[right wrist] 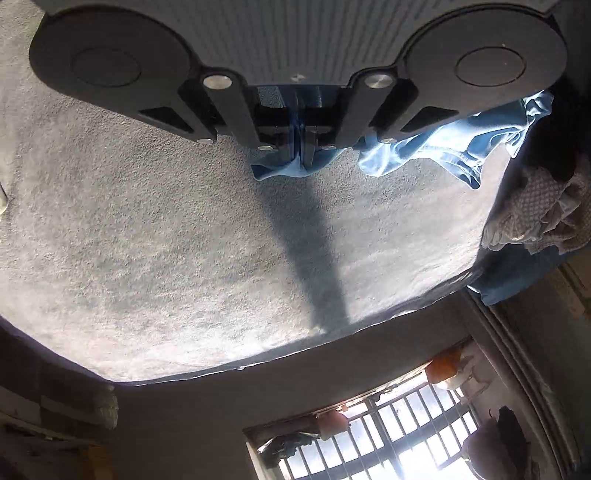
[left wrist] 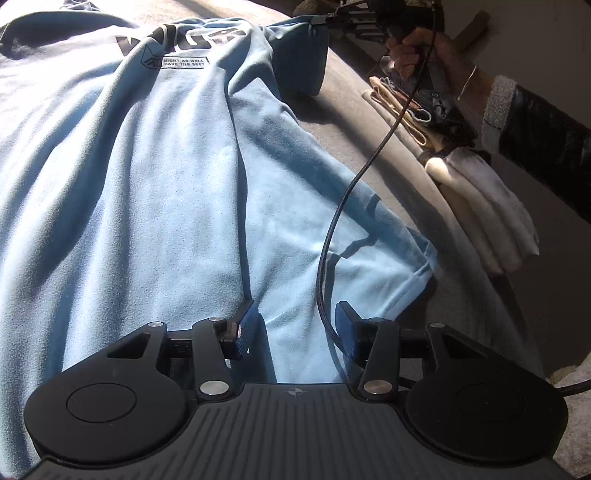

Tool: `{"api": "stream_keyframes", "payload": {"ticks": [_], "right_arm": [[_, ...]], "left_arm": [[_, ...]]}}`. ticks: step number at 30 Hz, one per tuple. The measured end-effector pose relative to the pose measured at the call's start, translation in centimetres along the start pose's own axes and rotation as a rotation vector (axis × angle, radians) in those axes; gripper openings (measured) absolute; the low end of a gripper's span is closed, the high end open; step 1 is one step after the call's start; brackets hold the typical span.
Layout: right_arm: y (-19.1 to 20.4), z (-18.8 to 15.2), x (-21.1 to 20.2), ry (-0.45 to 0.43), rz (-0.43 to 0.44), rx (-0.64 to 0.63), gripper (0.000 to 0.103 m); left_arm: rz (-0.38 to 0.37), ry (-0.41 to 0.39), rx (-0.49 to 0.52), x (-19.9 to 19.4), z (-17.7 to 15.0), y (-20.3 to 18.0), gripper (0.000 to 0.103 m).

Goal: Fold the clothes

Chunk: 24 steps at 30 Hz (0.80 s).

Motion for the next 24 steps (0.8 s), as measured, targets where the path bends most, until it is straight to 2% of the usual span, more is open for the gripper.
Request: {"api": "stream_keyframes", "payload": {"ticks": [3,7,12,18,21,24], "right_arm": [[-0.1,2.9,1.1,-0.016,-0.066,-0.104,0.003],[-0.3,4.8,3.0,-0.006,-0.162,-0.203,0.003],[-2.2,5.2,3.8,-0.003,-0.220,-0.180,0.003],[-5.9,5.9,4.7,-0.029,-0.321,-0.108,0.003],[-7.2,5.2,5.5,-0.034,-0.383,-0.096,0.003],[-8.4,3.9,6.1,-0.029,-0.441,-0.066,0.003]], "left_arm": [[-0.003,-0.005,-0.024,0.0,0.3,0.1,0.048],[-0.012,-0.032,-0.095,-0.4,1.0,0.7,0.048],[-0.055,-0.089,-0.211,-1.5,2.1,1.7,0.048],[-0.064,-0.094,-0.313,-1.4,2.1,2.9,0.051],[-0.087,-0.105,-0.389,-1.6,2.2,3.7,0.051],[-0.143,-0.132,-0.494,-1.9,2.3,4.5,0.051]]}}
Point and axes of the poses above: each gripper's, at about its wrist camera, not at the fingertips, and x roughly the way its jaws point, y to its left, z to its top, the point moved 3 cm from there along x, roughly the way its jaws point, and after that the axes turned 6 degrees about -y, right-handed, at the moved point
